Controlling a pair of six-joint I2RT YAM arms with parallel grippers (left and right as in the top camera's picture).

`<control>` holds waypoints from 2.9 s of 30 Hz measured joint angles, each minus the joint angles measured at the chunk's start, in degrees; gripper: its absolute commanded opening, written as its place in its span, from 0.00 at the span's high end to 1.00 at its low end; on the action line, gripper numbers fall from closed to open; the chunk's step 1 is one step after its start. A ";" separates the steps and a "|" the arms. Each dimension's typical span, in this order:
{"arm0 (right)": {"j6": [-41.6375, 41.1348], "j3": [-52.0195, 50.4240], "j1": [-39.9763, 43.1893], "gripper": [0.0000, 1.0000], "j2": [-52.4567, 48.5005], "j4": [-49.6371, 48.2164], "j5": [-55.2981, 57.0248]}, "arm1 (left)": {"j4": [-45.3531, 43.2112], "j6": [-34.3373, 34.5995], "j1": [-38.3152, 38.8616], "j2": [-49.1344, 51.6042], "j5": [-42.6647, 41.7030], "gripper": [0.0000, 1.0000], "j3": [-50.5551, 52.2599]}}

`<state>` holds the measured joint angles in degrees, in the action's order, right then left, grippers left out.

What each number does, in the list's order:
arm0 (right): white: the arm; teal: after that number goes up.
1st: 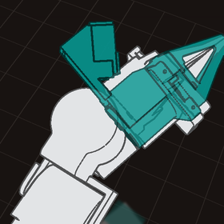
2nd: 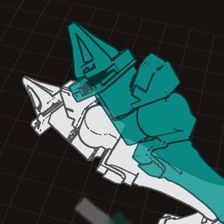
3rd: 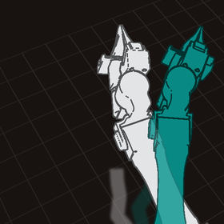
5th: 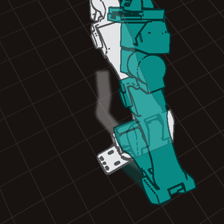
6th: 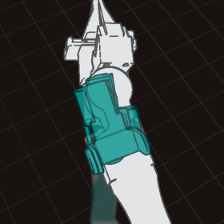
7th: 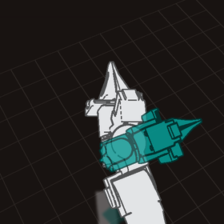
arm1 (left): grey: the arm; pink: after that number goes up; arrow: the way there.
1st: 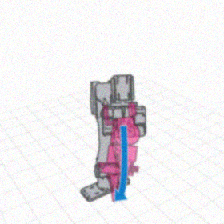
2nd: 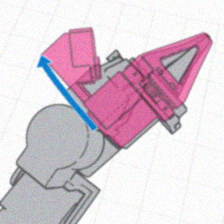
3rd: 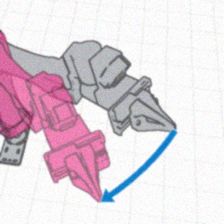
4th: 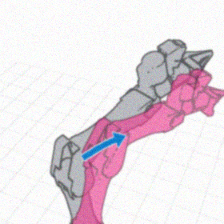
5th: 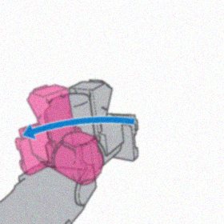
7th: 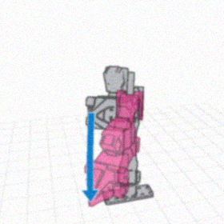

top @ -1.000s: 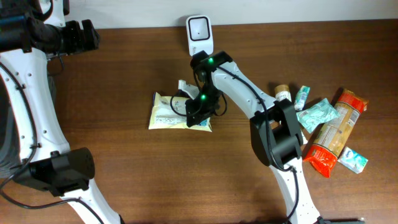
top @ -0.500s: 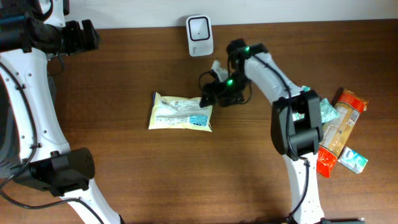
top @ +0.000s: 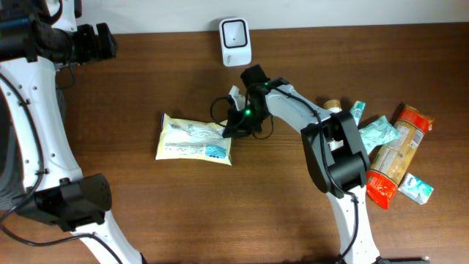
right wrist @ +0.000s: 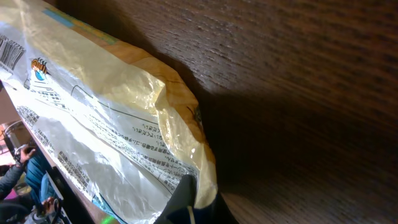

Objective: Scan the item barcode

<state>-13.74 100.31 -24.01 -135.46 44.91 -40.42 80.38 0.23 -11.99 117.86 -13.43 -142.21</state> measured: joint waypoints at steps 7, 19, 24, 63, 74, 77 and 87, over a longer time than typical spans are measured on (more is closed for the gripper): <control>5.55 3.65 0.33 0.81 -0.20 3.06 0.33 | 0.00 0.00 0.00 0.00 0.00 0.01 0.00; 0.61 9.99 2.47 0.24 -0.70 4.72 4.31 | 0.00 0.00 0.00 0.00 0.00 0.01 0.00; 0.92 5.51 -0.44 0.24 -0.72 0.85 -0.07 | 0.00 0.00 0.00 0.00 0.00 0.01 0.00; 9.46 3.43 12.52 0.96 13.57 0.11 -26.29 | 0.00 0.00 0.00 0.00 0.00 0.01 0.00; -0.04 3.43 18.75 0.96 13.62 0.72 -44.33 | 0.00 0.00 0.00 0.00 0.00 0.01 0.00; -1.29 3.43 20.63 0.96 14.16 1.40 -44.78 | 0.00 0.00 0.00 0.00 0.00 0.01 0.00; 3.26 3.45 20.15 0.96 20.24 9.66 -32.81 | 0.02 0.00 0.00 0.00 0.02 0.01 0.00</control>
<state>-10.48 103.77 -3.86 -115.22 54.57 -73.23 80.40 0.23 -11.99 117.86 -13.41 -142.21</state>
